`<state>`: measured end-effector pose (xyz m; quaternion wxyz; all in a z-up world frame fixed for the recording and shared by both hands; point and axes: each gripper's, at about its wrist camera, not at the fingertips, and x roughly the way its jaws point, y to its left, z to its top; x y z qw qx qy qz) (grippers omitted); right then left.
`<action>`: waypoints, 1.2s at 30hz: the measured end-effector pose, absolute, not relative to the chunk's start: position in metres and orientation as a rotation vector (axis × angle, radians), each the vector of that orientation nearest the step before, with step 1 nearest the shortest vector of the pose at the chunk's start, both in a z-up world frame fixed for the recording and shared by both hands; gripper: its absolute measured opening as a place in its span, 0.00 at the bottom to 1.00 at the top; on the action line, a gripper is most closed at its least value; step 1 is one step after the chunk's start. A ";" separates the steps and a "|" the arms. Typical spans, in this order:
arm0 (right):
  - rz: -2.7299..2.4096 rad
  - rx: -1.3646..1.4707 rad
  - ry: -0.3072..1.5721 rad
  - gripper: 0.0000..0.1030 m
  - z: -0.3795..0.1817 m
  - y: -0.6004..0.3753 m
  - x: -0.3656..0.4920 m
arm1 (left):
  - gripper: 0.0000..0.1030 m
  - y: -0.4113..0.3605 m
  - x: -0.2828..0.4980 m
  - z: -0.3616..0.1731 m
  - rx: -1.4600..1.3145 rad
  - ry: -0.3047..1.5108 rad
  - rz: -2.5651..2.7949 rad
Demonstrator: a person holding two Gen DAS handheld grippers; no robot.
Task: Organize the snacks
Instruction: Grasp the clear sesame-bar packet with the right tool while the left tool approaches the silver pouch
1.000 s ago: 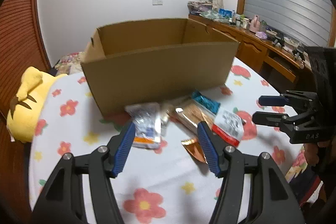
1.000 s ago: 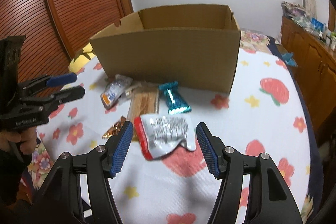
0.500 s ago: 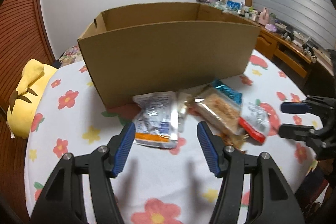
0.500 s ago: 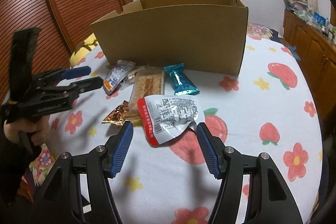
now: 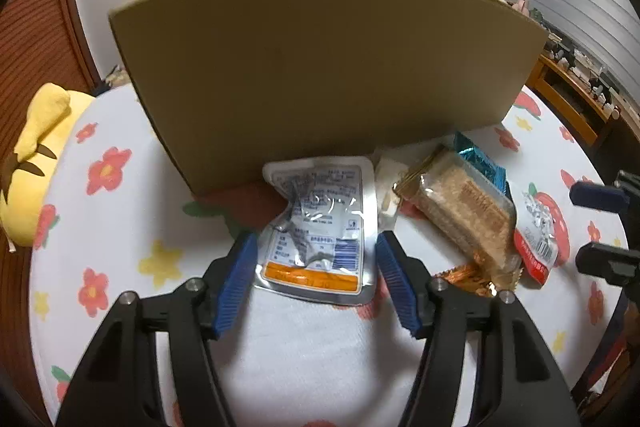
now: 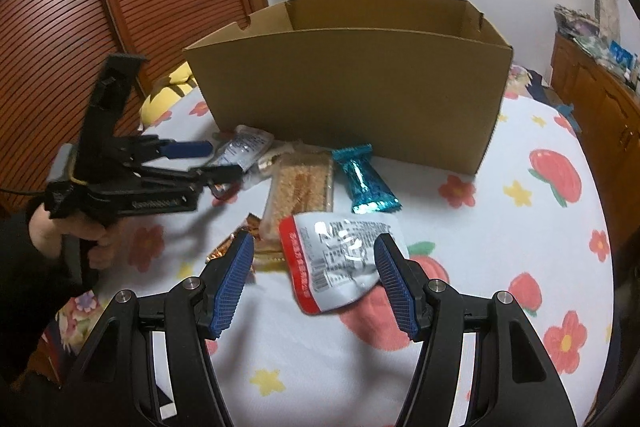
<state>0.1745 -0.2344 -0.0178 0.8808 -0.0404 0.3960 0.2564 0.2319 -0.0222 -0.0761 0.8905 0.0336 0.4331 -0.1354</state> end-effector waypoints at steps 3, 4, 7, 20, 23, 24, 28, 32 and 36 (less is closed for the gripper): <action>0.550 -0.099 0.822 0.62 -0.015 -0.228 0.179 | 0.61 -0.022 0.232 -0.077 0.059 0.895 -0.285; 0.553 -0.103 0.821 0.62 -0.014 -0.226 0.181 | 0.61 -0.022 0.231 -0.078 0.062 0.896 -0.288; 0.565 -0.110 0.825 0.62 -0.014 -0.219 0.189 | 0.51 -0.021 0.228 -0.081 0.074 0.902 -0.306; 0.564 -0.184 0.913 0.62 -0.044 -0.177 0.231 | 0.40 -0.019 0.210 -0.076 0.107 0.920 -0.321; 0.548 -0.201 0.929 0.62 -0.050 -0.172 0.239 | 0.40 -0.018 0.211 -0.075 0.104 0.922 -0.322; 0.547 -0.199 0.939 0.62 -0.053 -0.172 0.242 | 0.40 -0.017 0.211 -0.075 0.103 0.923 -0.323; 0.525 -0.214 0.960 0.49 -0.062 -0.170 0.250 | 0.51 -0.013 0.213 -0.073 0.073 0.920 -0.314; 0.534 -0.211 0.930 0.43 -0.060 -0.174 0.245 | 0.59 -0.008 0.218 -0.067 0.047 0.907 -0.304; 0.533 -0.202 0.896 0.43 -0.055 -0.179 0.238 | 0.62 -0.009 0.227 -0.065 0.030 0.912 -0.308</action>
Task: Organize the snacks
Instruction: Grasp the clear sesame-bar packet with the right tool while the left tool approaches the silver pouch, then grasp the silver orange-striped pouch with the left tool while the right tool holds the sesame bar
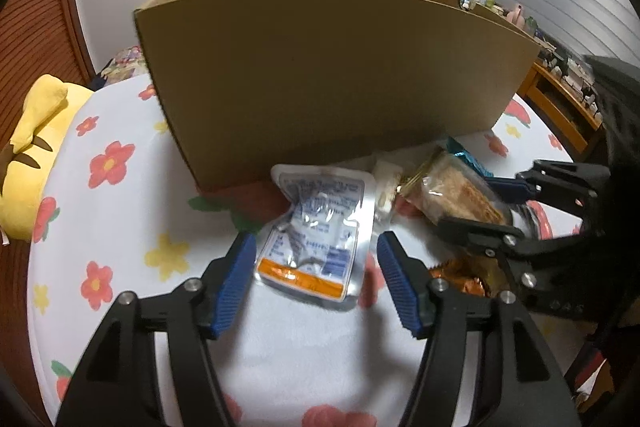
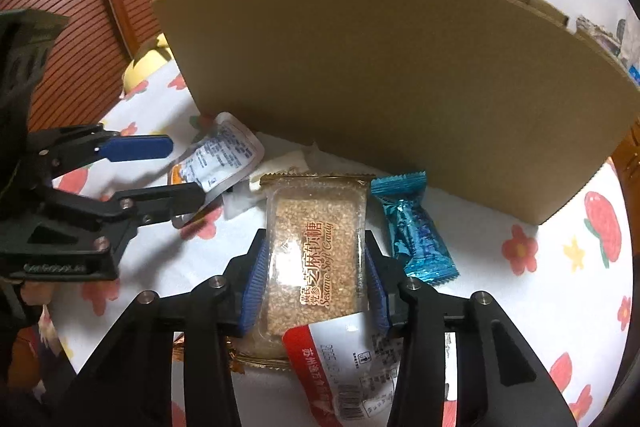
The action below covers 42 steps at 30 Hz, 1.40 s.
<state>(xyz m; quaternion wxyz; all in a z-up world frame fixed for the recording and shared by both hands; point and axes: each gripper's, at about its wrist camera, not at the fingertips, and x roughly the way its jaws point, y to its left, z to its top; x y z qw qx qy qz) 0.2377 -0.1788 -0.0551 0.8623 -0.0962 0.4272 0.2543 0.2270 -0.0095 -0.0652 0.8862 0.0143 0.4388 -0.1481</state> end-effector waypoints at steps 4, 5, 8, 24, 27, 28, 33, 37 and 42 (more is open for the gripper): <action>0.529 -0.182 0.833 0.43 -0.041 -0.184 0.228 | 0.63 -0.016 0.236 -0.070 0.045 0.937 -0.310; 0.528 -0.183 0.810 0.43 -0.036 -0.185 0.224 | 0.63 -0.018 0.236 -0.071 0.052 0.940 -0.309; 0.536 -0.178 0.774 0.43 -0.024 -0.187 0.218 | 0.64 -0.020 0.238 -0.074 0.054 0.941 -0.311; 0.564 -0.167 0.748 0.43 -0.010 -0.189 0.205 | 0.39 -0.016 0.221 -0.073 0.083 0.915 -0.312; 0.572 -0.165 0.749 0.43 -0.009 -0.190 0.203 | 0.38 -0.014 0.213 -0.071 0.059 0.918 -0.321; 0.572 -0.164 0.749 0.43 -0.009 -0.190 0.203 | 0.37 -0.014 0.210 -0.071 0.057 0.916 -0.324; 0.580 -0.164 0.746 0.43 -0.009 -0.190 0.200 | 0.36 -0.005 0.202 -0.065 0.019 0.919 -0.340; 0.586 -0.165 0.745 0.43 -0.008 -0.187 0.199 | 0.36 -0.002 0.208 -0.063 0.010 0.930 -0.349; 0.589 -0.168 0.748 0.43 -0.009 -0.184 0.199 | 0.36 -0.005 0.209 -0.064 0.023 0.939 -0.350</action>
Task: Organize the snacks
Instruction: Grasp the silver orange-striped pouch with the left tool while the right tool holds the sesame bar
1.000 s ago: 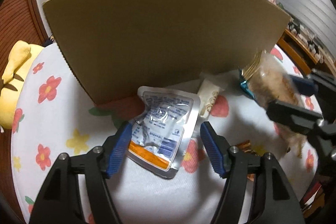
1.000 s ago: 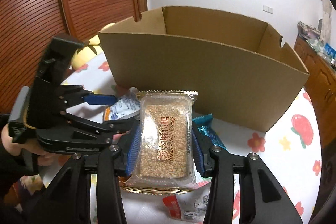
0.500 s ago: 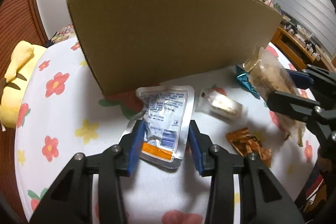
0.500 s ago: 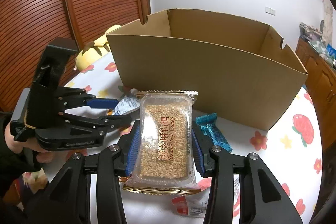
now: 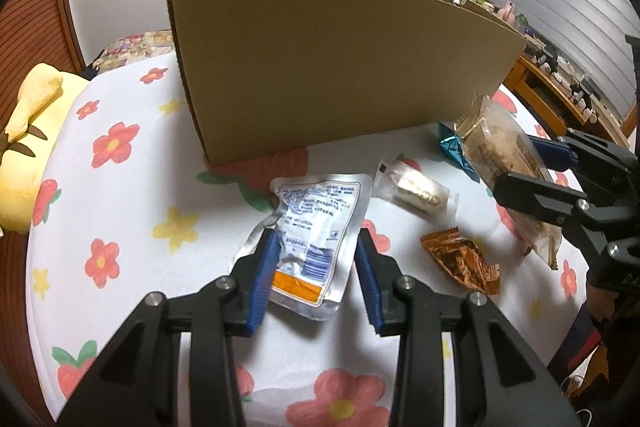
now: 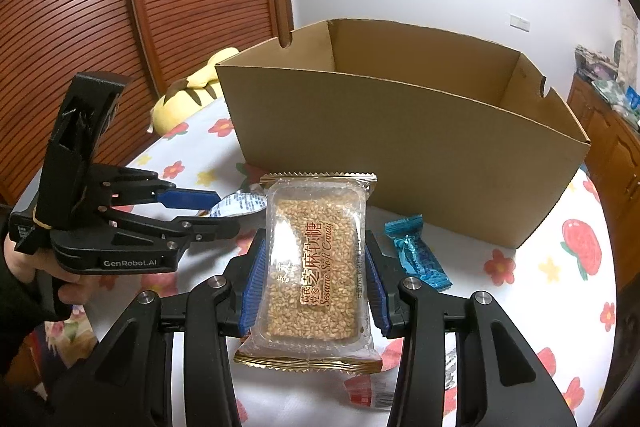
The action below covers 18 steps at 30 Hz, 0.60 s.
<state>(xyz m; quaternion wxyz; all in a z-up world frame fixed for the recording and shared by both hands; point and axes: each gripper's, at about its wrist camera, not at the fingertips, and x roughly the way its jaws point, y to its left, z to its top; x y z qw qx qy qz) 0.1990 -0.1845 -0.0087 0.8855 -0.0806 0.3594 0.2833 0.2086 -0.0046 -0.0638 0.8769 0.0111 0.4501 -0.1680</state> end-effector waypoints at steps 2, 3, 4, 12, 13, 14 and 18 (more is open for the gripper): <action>0.588 -0.170 0.750 0.43 -0.009 -0.184 0.199 | 0.37 -0.006 0.210 -0.063 0.043 0.937 -0.342; 0.588 -0.171 0.750 0.43 -0.009 -0.183 0.198 | 0.38 -0.007 0.212 -0.063 0.049 0.937 -0.339; 0.588 -0.171 0.751 0.43 -0.010 -0.183 0.198 | 0.39 -0.009 0.211 -0.063 0.052 0.936 -0.337; 0.590 -0.177 0.755 0.43 -0.011 -0.183 0.198 | 0.59 -0.013 0.214 -0.064 0.094 0.930 -0.314; 0.591 -0.176 0.755 0.43 -0.011 -0.183 0.198 | 0.59 -0.014 0.217 -0.065 0.105 0.934 -0.307; 0.590 -0.176 0.755 0.43 -0.011 -0.183 0.198 | 0.60 -0.014 0.220 -0.067 0.116 0.941 -0.298; 0.592 -0.179 0.753 0.43 -0.011 -0.183 0.197 | 0.68 -0.015 0.226 -0.074 0.142 0.957 -0.322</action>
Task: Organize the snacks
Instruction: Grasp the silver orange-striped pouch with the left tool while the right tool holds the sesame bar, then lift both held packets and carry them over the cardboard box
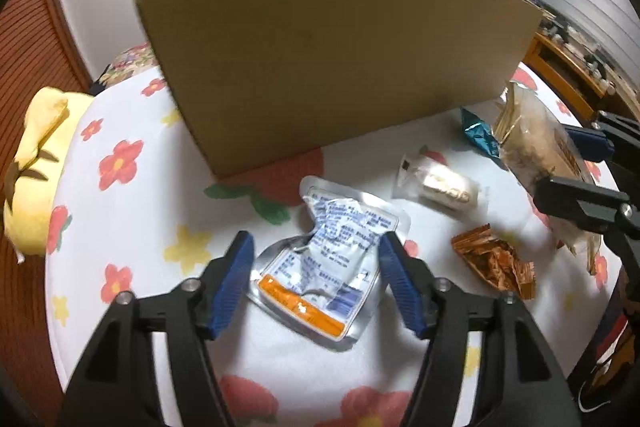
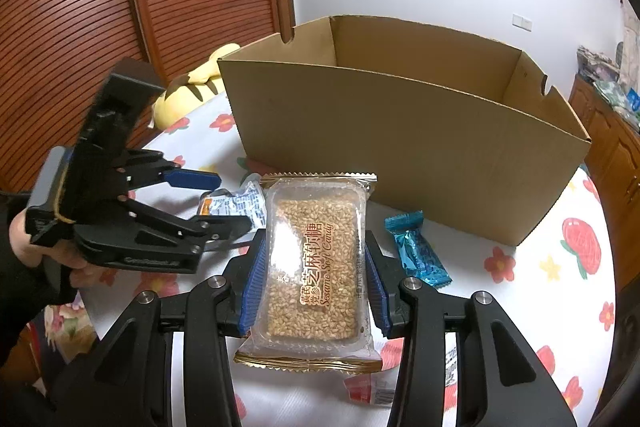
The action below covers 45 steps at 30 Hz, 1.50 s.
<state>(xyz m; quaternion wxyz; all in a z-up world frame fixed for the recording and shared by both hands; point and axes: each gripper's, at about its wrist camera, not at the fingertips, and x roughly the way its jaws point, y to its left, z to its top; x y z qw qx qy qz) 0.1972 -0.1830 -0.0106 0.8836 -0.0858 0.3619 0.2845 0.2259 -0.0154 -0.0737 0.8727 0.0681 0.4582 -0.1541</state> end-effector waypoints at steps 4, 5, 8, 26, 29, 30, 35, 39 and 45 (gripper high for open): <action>0.593 -0.179 0.753 0.43 -0.011 -0.183 0.197 | 0.75 -0.020 0.229 -0.079 0.166 0.964 -0.350; 0.592 -0.179 0.752 0.43 -0.011 -0.183 0.197 | 0.75 -0.021 0.229 -0.079 0.174 0.962 -0.354; 0.591 -0.176 0.754 0.43 -0.011 -0.183 0.197 | 0.79 -0.020 0.235 -0.083 0.176 0.968 -0.372; 0.590 -0.169 0.765 0.43 -0.012 -0.187 0.199 | 0.48 -0.032 0.210 -0.074 0.221 0.954 -0.407; 0.590 -0.170 0.764 0.43 -0.011 -0.187 0.199 | 0.47 -0.031 0.200 -0.077 0.222 0.936 -0.391; 0.589 -0.170 0.765 0.43 -0.012 -0.186 0.199 | 0.47 -0.031 0.197 -0.077 0.221 0.929 -0.390; 0.587 -0.169 0.764 0.43 -0.010 -0.187 0.200 | 0.47 -0.031 0.193 -0.070 0.193 0.896 -0.382; 0.587 -0.167 0.758 0.43 -0.007 -0.189 0.200 | 0.48 -0.030 0.186 -0.053 0.175 0.852 -0.382; 0.584 -0.159 0.731 0.43 0.007 -0.194 0.199 | 0.48 -0.024 0.179 -0.016 0.150 0.777 -0.402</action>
